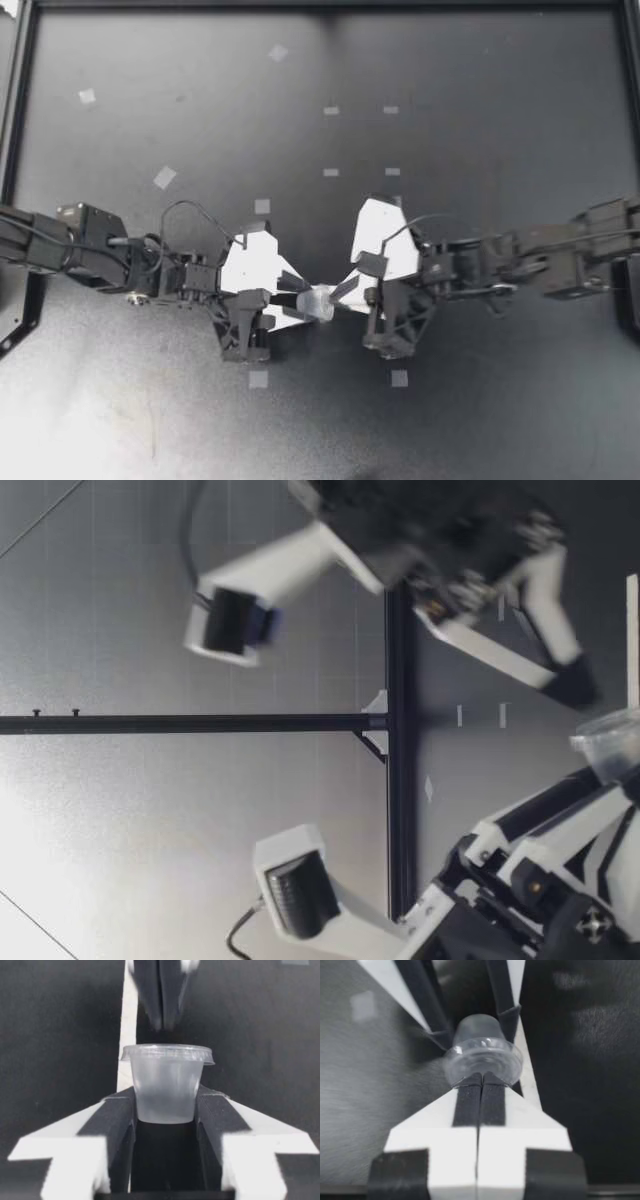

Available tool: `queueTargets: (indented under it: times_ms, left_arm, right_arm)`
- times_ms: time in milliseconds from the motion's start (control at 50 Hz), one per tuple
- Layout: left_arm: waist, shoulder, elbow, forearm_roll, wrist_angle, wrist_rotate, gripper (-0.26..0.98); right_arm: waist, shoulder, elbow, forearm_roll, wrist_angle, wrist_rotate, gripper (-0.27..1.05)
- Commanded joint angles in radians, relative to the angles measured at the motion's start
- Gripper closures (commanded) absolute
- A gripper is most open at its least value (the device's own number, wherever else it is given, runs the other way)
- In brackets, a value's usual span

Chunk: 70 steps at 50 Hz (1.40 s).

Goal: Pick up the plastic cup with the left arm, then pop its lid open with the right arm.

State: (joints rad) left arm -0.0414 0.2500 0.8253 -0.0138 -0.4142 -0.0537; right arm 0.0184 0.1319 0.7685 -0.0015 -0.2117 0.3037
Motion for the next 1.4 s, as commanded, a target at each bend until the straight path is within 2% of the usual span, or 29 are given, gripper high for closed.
queueTargets:
  times_ms: [0, 80, 140, 240, 280, 340, 480, 600, 720, 920, 1120, 1260, 1380]
  left_arm:
    - [-0.002, -0.063, -0.005, 0.002, -0.018, 0.017, 0.54]
    - [-0.002, -0.110, 0.008, 0.000, -0.066, 0.064, 0.54]
    - [-0.002, -0.155, 0.025, -0.005, -0.135, 0.123, 0.54]
    - [-0.002, -0.210, 0.055, -0.021, -0.253, 0.206, 0.54]
    - [-0.002, -0.230, 0.071, -0.040, -0.302, 0.235, 0.54]
    - [-0.002, -0.253, 0.091, -0.064, -0.347, 0.264, 0.54]
    - [-0.002, -0.272, 0.101, -0.072, -0.367, 0.276, 0.54]
    - [-0.002, -0.272, 0.103, -0.072, -0.367, 0.272, 0.54]
    - [-0.002, -0.272, 0.103, -0.072, -0.367, 0.272, 0.54]
    - [-0.002, -0.265, 0.107, -0.072, -0.367, 0.270, 0.54]
    - [-0.002, -0.264, 0.109, -0.074, -0.367, 0.268, 0.54]
    - [-0.002, -0.264, 0.106, -0.072, -0.365, 0.265, 0.54]
    - [-0.002, -0.264, 0.100, -0.074, -0.365, 0.262, 0.54]
  right_arm:
    - [0.003, -0.140, 0.025, 0.003, -0.014, 0.015, 0.87]
    - [0.005, -0.256, 0.080, 0.012, -0.060, 0.080, 0.79]
    - [0.005, -0.319, 0.123, 0.017, -0.137, 0.170, 0.68]
    - [0.005, -0.353, 0.219, 0.014, -0.345, 0.402, 0.34]
    - [0.005, -0.337, 0.259, 0.012, -0.451, 0.500, 0.18]
    - [0.005, -0.291, 0.299, 0.002, -0.607, 0.601, 0.03]
    - [0.005, -0.127, 0.284, -0.018, -0.853, 0.695, 0.10]
    - [0.003, -0.032, 0.225, -0.037, -0.910, 0.712, 0.11]
    - [-0.002, -0.020, 0.181, -0.067, -0.908, 0.710, 0.11]
    - [-0.009, -0.141, 0.175, -0.143, -0.943, 0.683, 0.11]
    - [-0.009, -0.311, 0.227, -0.146, -0.908, 0.500, 0.11]
    - [-0.015, -0.362, 0.239, -0.147, -0.762, 0.318, 0.11]
    - [-0.014, -0.388, 0.235, -0.147, -0.575, 0.087, 0.11]
